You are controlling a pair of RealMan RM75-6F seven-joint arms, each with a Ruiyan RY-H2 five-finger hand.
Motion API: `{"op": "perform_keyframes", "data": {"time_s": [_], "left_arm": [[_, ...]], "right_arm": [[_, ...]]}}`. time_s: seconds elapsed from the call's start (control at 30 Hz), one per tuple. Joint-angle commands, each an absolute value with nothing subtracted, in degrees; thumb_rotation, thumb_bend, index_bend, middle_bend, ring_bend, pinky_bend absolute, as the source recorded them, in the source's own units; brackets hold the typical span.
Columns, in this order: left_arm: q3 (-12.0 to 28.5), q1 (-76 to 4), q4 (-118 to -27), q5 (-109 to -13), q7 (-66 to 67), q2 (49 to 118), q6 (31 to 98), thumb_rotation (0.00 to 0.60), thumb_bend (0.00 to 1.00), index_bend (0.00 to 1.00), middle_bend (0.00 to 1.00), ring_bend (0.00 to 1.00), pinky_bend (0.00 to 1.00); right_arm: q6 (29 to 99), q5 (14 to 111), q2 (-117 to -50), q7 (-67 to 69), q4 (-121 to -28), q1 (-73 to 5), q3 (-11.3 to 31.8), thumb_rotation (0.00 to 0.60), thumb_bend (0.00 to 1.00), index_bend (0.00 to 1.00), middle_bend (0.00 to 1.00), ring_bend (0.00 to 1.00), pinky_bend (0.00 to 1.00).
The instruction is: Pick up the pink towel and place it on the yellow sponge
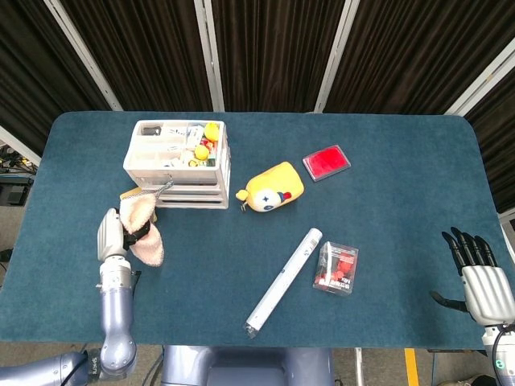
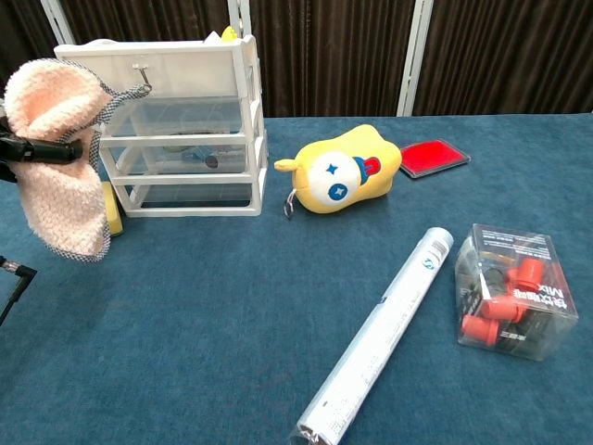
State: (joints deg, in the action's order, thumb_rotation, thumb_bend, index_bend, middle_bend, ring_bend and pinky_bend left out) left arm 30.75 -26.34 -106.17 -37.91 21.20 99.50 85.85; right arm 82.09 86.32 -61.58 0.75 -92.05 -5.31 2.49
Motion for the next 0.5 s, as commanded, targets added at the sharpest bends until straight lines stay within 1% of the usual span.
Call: {"op": "perform_keyframes", "data": {"time_s": [0.03, 0.5], "left_arm": [[30.7, -26.4, -106.1, -37.9, 20.9, 99.5, 85.9, 0.6, 0.68, 1.0, 0.84, 0.75, 0.74], [30.4, -26.5, -105.7, -37.3, 19.6, 98.6, 85.8, 0.6, 0.68, 1.0, 0.84, 0.75, 0.74]], "right_arm": [[82.1, 86.3, -61.6, 0.8, -92.0, -5.3, 2.5, 0.6, 0.01, 0.0, 0.0, 0.0, 0.0], [82.1, 86.3, -61.5, 0.7, -92.2, -5.3, 2.5, 0.6, 0.01, 0.0, 0.0, 0.0, 0.0]]}}
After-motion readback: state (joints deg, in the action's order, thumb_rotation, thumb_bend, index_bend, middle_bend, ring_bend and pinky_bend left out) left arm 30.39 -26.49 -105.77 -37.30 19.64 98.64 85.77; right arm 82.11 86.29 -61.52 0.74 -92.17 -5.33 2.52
